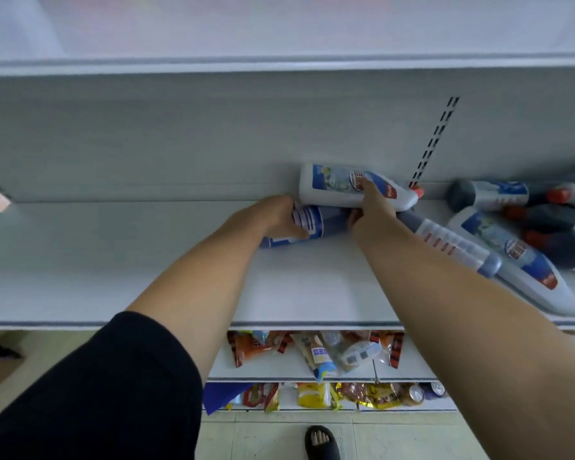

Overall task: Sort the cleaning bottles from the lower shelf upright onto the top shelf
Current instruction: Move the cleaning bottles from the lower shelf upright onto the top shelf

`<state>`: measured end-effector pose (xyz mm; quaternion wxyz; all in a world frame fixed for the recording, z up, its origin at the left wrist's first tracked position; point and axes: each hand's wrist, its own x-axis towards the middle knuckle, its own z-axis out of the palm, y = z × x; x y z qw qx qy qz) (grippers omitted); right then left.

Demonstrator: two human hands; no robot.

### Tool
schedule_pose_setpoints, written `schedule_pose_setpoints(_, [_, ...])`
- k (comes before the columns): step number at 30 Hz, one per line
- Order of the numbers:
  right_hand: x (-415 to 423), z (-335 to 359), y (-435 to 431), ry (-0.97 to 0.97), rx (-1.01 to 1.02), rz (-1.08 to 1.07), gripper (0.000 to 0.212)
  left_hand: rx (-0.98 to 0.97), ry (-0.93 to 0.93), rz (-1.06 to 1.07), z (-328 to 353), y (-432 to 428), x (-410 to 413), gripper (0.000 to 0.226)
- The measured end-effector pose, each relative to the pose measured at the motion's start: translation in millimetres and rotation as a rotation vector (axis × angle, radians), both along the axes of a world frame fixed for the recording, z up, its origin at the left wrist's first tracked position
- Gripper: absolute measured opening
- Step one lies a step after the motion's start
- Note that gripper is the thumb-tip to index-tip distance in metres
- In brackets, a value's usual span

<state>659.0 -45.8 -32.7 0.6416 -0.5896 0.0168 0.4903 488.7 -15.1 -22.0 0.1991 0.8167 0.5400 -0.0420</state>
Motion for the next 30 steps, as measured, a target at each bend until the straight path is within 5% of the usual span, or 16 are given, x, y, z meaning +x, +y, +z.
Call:
schedule_pose_setpoints(4, [-4, 4, 1, 0.028, 0.042, -0.076, 0.037, -0.044, -0.041, -0.008, 0, 2, -4, 0.054])
schedule_pose_setpoints(10, [4, 13, -18, -0.022, 0.186, -0.131, 0.045, -0.223, -0.083, 0.082, -5, 1, -30, 0.034])
schedule_pose_setpoints(15, [24, 25, -54, -0.059, 0.254, -0.19, 0.026, -0.561, -0.665, 0.39, 5, -30, -42, 0.038])
schedule_pose_setpoints(19, [15, 33, -92, -0.128, 0.237, -0.075, 0.032, -0.701, -1.015, 0.28, 29, -56, -28, 0.034])
schedule_pose_setpoints(22, [8, 37, -126, -0.285, 0.211, -0.008, 0.048, -0.765, -1.083, 0.23, 44, -78, -15, 0.039])
schedule_pose_setpoints(30, [10, 56, -204, -0.568, 0.153, 0.105, 0.027, -0.853, -1.155, 0.141, 52, -133, 19, 0.043])
